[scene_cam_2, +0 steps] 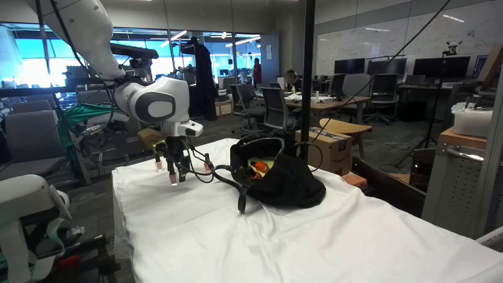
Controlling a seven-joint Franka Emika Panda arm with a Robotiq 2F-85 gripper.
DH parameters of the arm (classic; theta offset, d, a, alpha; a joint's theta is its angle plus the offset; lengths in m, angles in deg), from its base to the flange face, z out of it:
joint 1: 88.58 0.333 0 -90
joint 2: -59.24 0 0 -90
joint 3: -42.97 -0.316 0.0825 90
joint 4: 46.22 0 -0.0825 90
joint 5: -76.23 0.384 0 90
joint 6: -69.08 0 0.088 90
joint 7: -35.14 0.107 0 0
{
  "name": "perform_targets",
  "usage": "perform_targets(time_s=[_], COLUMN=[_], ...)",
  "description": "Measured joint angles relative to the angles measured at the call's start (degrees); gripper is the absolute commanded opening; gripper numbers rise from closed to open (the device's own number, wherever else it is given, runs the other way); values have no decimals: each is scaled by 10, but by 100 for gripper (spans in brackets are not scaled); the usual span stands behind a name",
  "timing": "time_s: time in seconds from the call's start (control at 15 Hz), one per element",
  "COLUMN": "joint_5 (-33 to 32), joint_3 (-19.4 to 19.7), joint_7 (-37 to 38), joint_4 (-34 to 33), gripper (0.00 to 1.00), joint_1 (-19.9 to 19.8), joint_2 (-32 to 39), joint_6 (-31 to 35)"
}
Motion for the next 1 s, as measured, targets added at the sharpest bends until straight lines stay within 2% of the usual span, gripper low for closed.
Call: perform_targets(time_s=[0.53,1.0], joint_5=[-98,-145], joint_3=[21,46], joint_7=[90,126], joint_4=[30,29], gripper=[100,100], joint_1=[37,59], joint_2=[10,12], joint_6=[86,100])
